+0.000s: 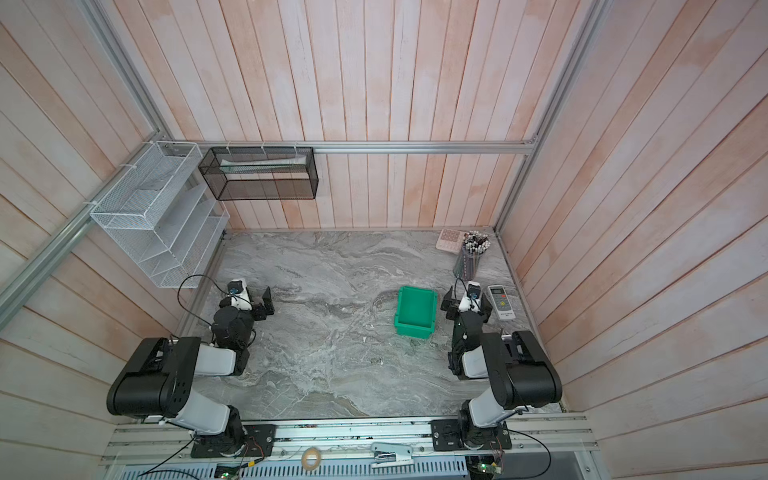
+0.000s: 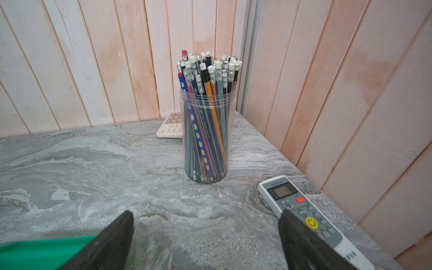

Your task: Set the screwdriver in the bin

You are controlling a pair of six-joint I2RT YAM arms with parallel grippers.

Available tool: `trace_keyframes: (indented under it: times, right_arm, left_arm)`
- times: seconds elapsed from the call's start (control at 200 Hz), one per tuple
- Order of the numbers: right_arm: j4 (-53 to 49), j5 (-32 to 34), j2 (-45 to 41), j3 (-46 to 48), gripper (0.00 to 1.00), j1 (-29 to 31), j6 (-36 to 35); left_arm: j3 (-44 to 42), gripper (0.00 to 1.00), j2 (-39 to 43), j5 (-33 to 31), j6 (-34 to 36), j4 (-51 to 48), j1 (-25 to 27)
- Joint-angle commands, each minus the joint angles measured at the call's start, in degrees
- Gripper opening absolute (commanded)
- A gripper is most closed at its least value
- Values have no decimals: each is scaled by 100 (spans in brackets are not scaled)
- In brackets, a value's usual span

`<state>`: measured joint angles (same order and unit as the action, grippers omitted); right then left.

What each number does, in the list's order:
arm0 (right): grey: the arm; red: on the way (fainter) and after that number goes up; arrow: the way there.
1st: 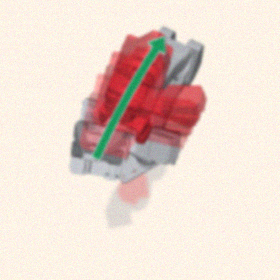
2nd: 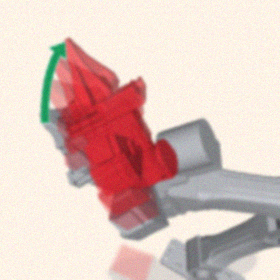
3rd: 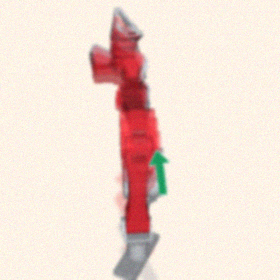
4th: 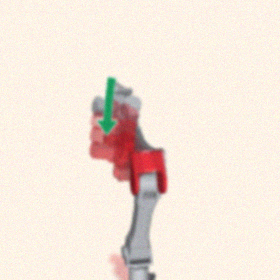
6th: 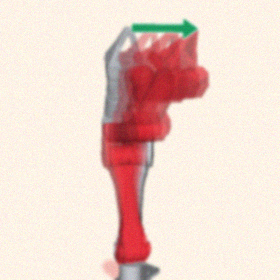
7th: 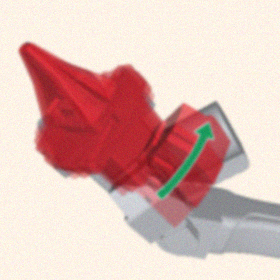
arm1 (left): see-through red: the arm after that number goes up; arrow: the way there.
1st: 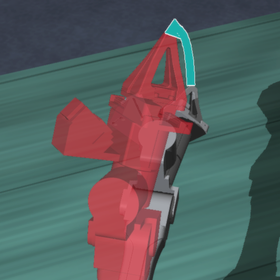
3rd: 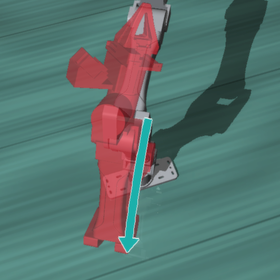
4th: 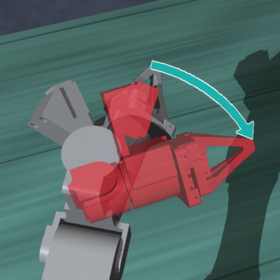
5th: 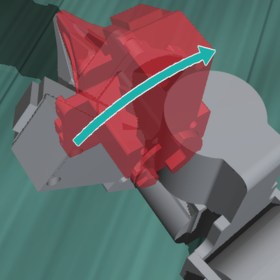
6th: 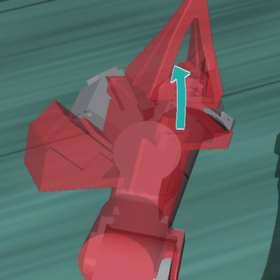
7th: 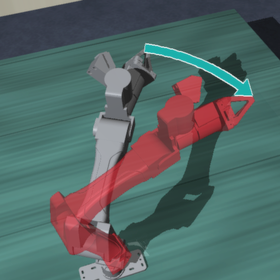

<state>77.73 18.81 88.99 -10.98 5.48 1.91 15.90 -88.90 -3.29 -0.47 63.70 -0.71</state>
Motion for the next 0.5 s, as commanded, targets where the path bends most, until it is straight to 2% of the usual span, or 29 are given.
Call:
trace_keyframes:
  times: [0.0,0.495]
  right_arm:
    - [-57,-70,-22,-53,98,-6,-15]
    - [-60,-79,-22,-52,98,-8,-15]
  left_arm:
    - [97,100,51,231,-67,-111,-17]
    - [98,100,55,232,-67,-101,-26]
